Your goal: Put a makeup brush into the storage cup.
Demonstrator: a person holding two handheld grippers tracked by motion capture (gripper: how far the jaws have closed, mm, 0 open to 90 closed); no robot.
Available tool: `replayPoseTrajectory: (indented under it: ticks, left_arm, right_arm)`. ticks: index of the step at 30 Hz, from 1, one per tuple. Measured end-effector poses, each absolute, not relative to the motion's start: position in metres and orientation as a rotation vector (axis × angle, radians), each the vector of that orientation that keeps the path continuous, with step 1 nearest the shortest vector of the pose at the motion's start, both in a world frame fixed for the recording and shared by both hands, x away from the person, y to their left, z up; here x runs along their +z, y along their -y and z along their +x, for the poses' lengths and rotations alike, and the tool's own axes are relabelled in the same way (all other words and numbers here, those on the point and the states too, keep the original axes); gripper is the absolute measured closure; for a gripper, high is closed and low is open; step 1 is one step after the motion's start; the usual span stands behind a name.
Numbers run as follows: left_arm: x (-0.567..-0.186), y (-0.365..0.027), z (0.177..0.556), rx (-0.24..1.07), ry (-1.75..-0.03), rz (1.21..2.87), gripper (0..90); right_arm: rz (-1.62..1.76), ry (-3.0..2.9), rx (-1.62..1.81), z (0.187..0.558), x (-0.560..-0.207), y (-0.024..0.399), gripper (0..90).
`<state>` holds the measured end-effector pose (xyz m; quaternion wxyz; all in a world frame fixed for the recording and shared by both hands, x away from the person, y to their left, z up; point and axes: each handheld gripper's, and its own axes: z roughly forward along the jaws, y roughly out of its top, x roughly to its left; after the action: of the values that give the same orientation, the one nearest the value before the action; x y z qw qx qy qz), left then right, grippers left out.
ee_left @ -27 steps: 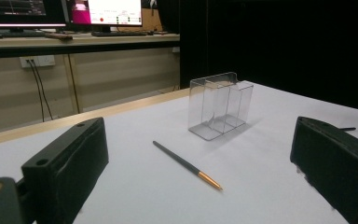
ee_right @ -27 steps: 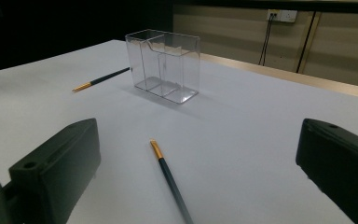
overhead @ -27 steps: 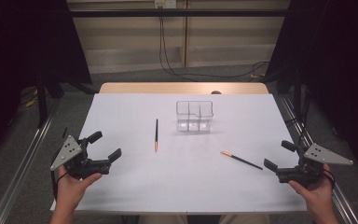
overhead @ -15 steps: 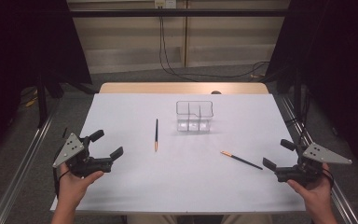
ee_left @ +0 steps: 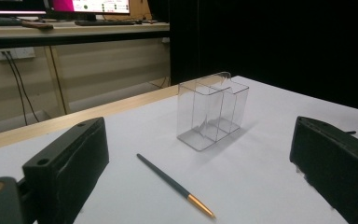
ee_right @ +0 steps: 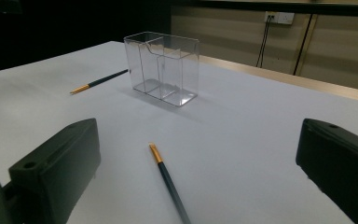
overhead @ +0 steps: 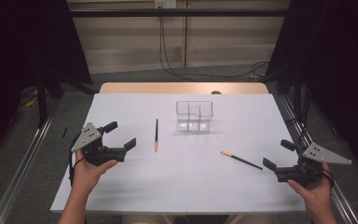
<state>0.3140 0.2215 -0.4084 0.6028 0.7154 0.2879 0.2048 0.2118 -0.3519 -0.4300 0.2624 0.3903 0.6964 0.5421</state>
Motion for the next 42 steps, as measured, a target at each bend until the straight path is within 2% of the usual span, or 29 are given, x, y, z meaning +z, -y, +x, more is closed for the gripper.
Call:
replayPoseTrajectory:
  ticks: [19,42]
  left_arm:
    - [-0.413,-0.186,0.348,0.448,-0.698,1.67,4.8]
    - [-0.417,-0.17,0.366,0.431,-0.73,1.687,5.2]
  right_arm:
    - [1.011,-1.906,1.478,0.212,-0.428,0.345,0.0]
    - [0.982,-1.932,1.49,0.22,-0.428,0.338,0.0]
